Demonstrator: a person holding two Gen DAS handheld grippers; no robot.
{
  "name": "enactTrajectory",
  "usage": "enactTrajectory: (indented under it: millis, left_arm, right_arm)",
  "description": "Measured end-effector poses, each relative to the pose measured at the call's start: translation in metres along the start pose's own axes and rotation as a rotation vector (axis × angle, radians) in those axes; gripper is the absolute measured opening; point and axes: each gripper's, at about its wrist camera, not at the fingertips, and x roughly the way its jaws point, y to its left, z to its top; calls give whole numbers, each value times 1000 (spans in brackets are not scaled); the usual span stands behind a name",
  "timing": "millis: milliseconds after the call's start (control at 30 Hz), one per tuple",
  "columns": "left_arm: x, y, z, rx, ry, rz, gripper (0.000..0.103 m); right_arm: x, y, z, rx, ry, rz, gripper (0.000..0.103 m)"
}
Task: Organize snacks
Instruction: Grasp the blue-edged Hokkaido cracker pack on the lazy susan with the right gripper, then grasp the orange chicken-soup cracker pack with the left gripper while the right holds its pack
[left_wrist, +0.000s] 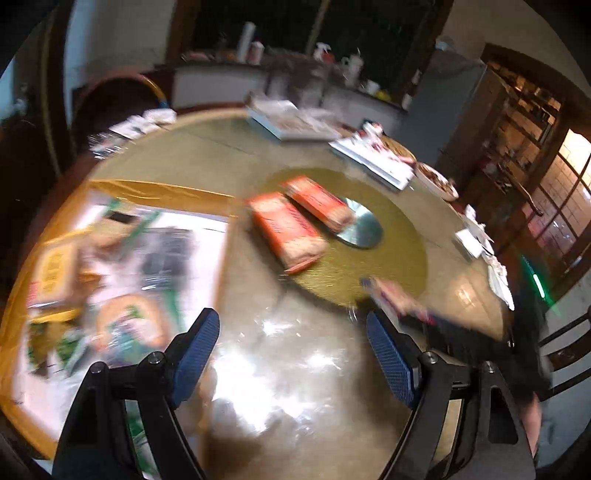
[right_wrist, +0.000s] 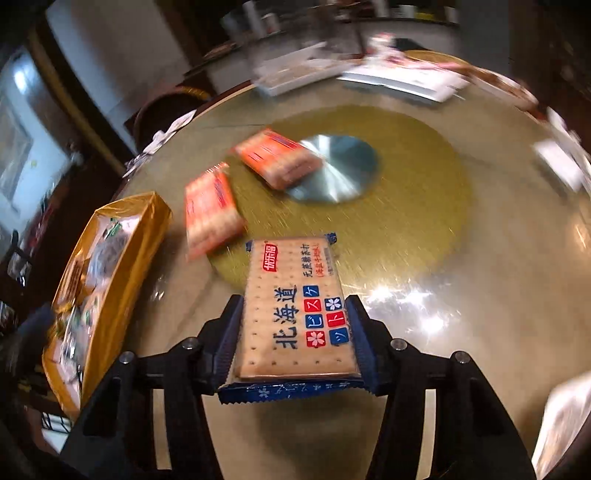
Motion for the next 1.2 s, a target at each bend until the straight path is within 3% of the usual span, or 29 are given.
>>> enactTrajectory:
  millis: [133, 233, 400, 600, 667, 733, 867, 1033, 1200]
  left_arm:
    - [51, -21, 27, 43, 88, 32, 82]
    - [94, -29, 45, 57, 133, 118, 82]
    - [149, -25, 77, 0, 173, 217, 82]
    - [181, -19, 93, -25, 212, 311, 81]
    - [190, -16, 92, -7, 229, 369, 70]
    - [187, -19, 90, 28, 204, 382, 67]
    - [175, -23, 75, 105, 232, 355, 61]
    - [127, -44, 13, 332, 258, 285, 59]
    - [71, -45, -53, 368, 291, 179, 58]
  right_arm:
    - [-15, -15, -36, 25, -17, -35, 56]
    - [-19, -16, -54, 10, -47, -54, 57]
    - [-22, -15, -61, 6, -68, -59, 63]
    - [-16, -11, -59, -25, -55, -60, 72]
    - [-15, -9, -60, -42, -55, -80, 72]
    - [-14, -7, -61, -60, -58, -108, 72]
    - [-11, -2, -62, -97, -50, -174, 72]
    - [-13, 0, -69, -134, -51, -230, 64]
    - [-22, 0, -81, -160, -58, -242, 58]
